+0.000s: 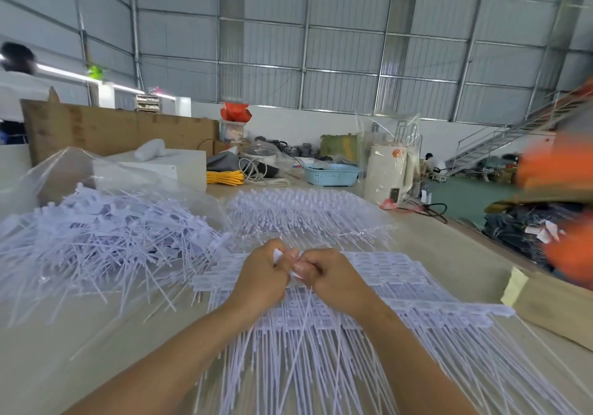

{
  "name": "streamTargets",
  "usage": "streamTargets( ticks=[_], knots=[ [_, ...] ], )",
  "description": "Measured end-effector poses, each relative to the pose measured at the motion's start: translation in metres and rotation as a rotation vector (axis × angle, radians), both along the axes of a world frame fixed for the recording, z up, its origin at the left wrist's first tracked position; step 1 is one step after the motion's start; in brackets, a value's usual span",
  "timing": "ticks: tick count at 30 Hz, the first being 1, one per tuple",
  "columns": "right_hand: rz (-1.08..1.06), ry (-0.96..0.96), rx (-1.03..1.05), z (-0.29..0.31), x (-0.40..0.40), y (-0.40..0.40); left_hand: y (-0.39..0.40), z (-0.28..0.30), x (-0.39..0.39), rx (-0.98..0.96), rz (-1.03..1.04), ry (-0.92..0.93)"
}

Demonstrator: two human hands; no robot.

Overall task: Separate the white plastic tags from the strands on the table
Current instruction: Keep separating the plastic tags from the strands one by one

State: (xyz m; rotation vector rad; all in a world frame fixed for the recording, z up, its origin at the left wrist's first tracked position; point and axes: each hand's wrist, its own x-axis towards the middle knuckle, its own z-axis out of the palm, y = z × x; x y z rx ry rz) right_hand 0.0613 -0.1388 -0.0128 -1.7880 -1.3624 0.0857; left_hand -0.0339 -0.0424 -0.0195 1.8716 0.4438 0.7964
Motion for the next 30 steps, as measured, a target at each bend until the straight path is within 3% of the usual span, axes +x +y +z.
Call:
streamTargets(
  ticks=[3, 8, 14, 16, 19, 22, 27, 30],
  knots=[
    [0.047, 0.048, 0.003, 0.003, 0.001, -0.004, 0.001, 0.006, -0.002, 0.093, -0.014, 0.083],
    [0.137, 0.138, -0.059, 0.008, 0.004, -0.012, 0.004, 0.019, -0.013, -0.261, -0.304, 0.169],
    [0.149, 0.120, -0.245, 0.012, 0.011, -0.023, 0.017, 0.026, -0.026, -0.167, -0.568, 0.333],
    [0.071, 0.064, -0.221, 0.012, 0.019, -0.030, 0.022, 0.028, -0.028, -0.212, -0.588, 0.257],
    [-0.063, 0.101, 0.111, 0.018, 0.025, -0.035, 0.029, 0.031, -0.022, -0.414, -0.373, -0.018],
    [-0.079, 0.141, 0.296, 0.026, 0.018, -0.031, 0.024, 0.028, -0.016, -0.635, -0.329, -0.070],
    [-0.114, 0.014, 0.241, 0.029, 0.006, -0.021, 0.000, 0.016, -0.009, -0.700, -0.427, -0.030],
    [-0.141, -0.011, 0.178, 0.029, 0.005, -0.019, -0.016, 0.013, -0.003, -0.579, -0.529, -0.089]
  ],
)
